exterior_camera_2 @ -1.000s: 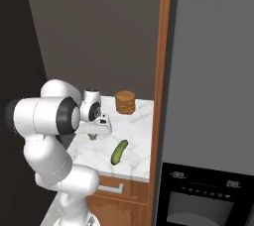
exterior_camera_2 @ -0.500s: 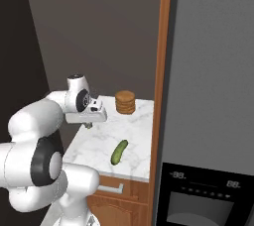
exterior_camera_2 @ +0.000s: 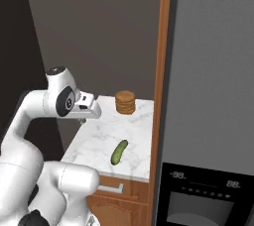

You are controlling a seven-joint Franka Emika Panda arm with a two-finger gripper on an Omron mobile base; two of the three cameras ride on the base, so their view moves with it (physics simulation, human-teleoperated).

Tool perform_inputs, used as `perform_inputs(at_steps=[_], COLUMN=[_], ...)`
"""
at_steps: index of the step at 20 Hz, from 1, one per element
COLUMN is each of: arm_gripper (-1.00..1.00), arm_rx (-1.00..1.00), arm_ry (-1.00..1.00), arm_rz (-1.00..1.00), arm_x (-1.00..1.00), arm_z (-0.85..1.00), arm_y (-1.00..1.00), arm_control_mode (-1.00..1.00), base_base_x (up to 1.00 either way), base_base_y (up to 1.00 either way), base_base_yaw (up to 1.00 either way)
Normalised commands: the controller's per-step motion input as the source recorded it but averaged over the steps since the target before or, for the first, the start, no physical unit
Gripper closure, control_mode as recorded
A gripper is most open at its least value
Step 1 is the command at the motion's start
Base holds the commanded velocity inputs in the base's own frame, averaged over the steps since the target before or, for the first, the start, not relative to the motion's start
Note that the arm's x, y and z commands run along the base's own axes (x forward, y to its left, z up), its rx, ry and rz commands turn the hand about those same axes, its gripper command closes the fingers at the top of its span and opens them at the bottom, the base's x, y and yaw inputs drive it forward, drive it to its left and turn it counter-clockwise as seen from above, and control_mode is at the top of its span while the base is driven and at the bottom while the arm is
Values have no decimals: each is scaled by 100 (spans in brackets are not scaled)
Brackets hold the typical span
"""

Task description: Place the lemon wedge and cucumber inside the fridge drawer. Close the drawer after placing the vegetables.

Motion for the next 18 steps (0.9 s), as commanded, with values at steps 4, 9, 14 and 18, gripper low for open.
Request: perform_inputs(at_steps=[4, 9, 14, 18], arm_gripper=[100, 100, 100, 100], arm_rx=[0, 0, 2, 8], arm_ry=[-9, -8, -3, 0], arm_rz=[-9, -10, -7, -3], arm_x=[-56, -50, -52, -68], arm_z=[100, 100, 100, 93], arm_y=[-18, -18, -19, -20], arm_control_mode=[-100, -100, -100, -100], base_base_x=[0, 0, 0, 0], base_base_y=[0, 0, 0, 0], base_base_yaw=[0, 0, 0, 0])
